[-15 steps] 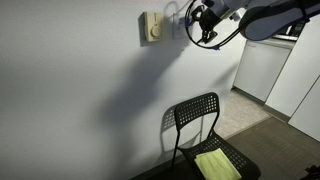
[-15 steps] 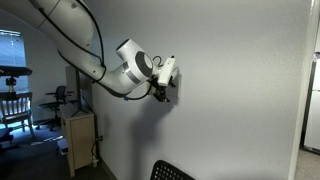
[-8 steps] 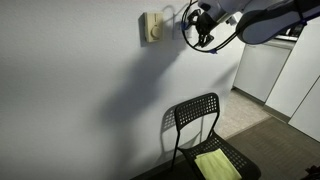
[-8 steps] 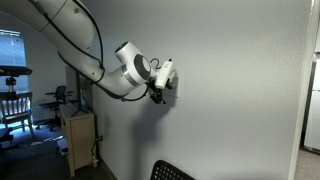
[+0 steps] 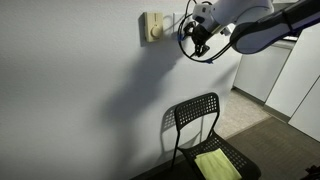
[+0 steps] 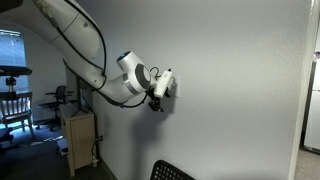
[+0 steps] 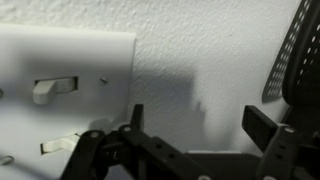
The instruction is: Turn on both buttons on the switch and then turn off the first button
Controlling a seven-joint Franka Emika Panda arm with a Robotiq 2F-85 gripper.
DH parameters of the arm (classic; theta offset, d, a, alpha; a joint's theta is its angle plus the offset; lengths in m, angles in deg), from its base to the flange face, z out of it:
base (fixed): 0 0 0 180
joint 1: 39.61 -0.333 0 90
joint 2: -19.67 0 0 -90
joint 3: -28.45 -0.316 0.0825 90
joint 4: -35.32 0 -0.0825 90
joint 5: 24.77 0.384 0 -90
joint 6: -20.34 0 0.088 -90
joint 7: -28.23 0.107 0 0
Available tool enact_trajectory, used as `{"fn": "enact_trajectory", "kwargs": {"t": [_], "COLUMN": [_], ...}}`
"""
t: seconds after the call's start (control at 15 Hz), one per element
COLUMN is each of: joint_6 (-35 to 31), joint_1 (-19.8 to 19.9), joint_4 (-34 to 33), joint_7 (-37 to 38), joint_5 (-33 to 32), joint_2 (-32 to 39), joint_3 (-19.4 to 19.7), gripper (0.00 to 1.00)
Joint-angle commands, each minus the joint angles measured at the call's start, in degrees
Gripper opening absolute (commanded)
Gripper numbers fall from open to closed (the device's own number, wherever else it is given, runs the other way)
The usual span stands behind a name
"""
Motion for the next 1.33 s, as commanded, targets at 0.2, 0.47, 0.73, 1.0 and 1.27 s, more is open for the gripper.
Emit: {"fn": "enact_trajectory", "kwargs": {"t": [0.2,0.47,0.73,1.0,1.27], "joint_6": [0.32,0.61,0.79,0.77,1.53], "joint_1": [-0.72,-1.97,-3.30,-4.21,-5.00], "joint_4": [-2.23,-3.39,-3.82,-4.27,-5.18], "joint_7": [0.68,1.90,3.72,4.56,4.92], "joint_5": [-1.45,-4.32,-7.40,-8.68,-11.36], "joint_2": [0.83,-0.01,-0.29,-0.38,-1.24], "joint_3": [0.49,2.45,4.12,4.66,5.33], "gripper": [1.00,1.00,1.00,1.00,1.00]}}
